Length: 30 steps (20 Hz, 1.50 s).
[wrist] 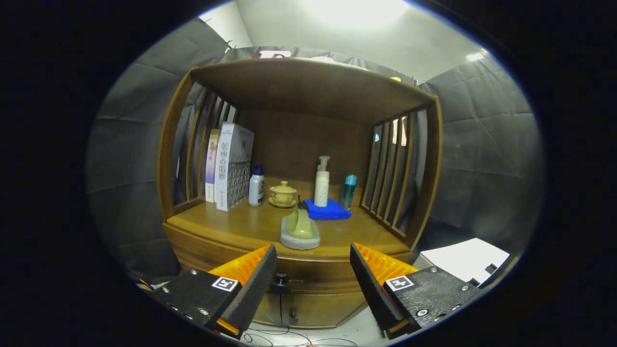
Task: Pull open the drawer, take out the items inside it, and place them on the countertop above the cabinet.
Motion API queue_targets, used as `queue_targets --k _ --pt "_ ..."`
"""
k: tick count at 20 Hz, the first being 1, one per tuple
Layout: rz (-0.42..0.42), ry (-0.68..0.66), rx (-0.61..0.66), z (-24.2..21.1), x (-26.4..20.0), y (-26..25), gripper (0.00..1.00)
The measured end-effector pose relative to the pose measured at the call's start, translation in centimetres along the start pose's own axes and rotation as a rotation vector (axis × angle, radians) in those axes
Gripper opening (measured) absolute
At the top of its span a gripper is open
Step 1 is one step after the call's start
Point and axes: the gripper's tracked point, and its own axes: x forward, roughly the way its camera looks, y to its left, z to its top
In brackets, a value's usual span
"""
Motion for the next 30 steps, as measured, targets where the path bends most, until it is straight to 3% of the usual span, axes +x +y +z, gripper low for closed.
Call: queue_targets --k 9,30 --pt "-0.013 -0.078 0.068 5.5 -5.8 -1.0 0.95" --pt "-0.018 -0.065 0.056 4.9 -6.4 -1.8 0.95"
